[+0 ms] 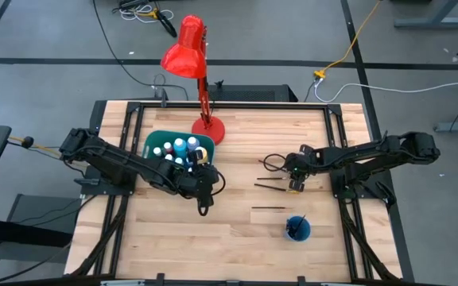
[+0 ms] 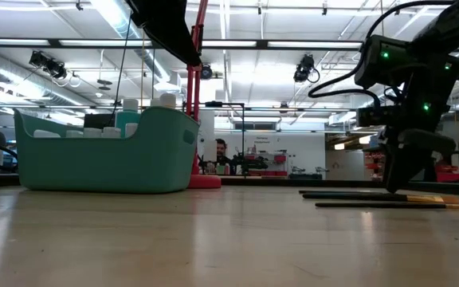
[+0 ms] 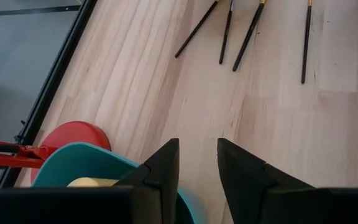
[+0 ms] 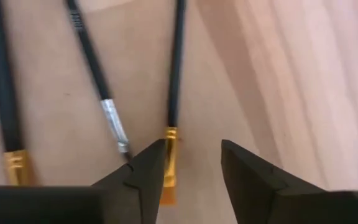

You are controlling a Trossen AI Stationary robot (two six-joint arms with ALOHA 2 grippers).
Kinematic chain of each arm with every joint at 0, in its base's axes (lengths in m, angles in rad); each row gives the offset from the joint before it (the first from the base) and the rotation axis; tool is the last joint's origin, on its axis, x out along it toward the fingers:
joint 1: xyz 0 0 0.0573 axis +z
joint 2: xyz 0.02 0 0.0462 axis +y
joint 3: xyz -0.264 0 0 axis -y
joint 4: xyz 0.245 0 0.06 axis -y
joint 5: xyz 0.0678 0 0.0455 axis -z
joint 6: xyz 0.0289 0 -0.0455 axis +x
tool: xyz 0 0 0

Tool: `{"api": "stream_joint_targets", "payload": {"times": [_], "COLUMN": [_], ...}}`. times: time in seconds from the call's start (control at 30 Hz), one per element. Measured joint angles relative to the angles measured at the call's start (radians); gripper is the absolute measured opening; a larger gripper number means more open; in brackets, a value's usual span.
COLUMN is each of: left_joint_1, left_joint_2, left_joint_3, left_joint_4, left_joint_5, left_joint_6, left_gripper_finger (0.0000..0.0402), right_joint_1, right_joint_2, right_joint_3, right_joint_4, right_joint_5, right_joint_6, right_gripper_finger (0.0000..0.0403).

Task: Pick & Place Paint Supplies
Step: Put the gold paint brush into the blue cup

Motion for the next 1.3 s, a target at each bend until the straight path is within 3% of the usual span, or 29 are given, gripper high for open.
{"api": "stream_joint_targets", "payload": {"times": [0.1,0.23,0.37,0.63,0.83,1.13,1.3], "left_joint_1": [0.000,0.000,0.000,0.000,0.000,0.000,0.000], "left_joint_2": [0.000,0.000,0.000,0.000,0.000,0.000,0.000], "left_joint_3": [0.000,0.000,0.000,0.000,0.001,0.001,0.001], "left_joint_4": [0.000,0.000,0.000,0.000,0.002,0.002,0.002], "left_joint_5": [0.000,0.000,0.001,0.002,0.002,0.002,0.000], "left_joint_6": [0.007,0.003,0.002,0.000,-0.020,-0.024,-0.023], "left_gripper_finger": [0.0114,0.0114,0.0114,0.0114,0.0114,0.0114,0.0114], "right_joint_1": [0.000,0.000,-0.003,-0.042,-0.108,-0.128,-0.129], "right_joint_2": [0.001,0.020,0.039,0.048,0.047,0.045,0.049], "right_joint_3": [-0.006,-0.027,-0.066,-0.162,-0.218,-0.441,-0.449], "right_joint_4": [0.017,0.095,0.179,0.526,0.629,0.986,1.004], "right_joint_5": [0.018,-0.064,-0.048,-0.046,-0.071,-0.123,-0.142], "right_joint_6": [-0.009,-0.009,-0.035,-0.136,-0.194,-0.231,-0.197], "right_gripper_finger": [0.0170,0.0171,0.0171,0.0171,0.0172,0.0172,0.0171]}}
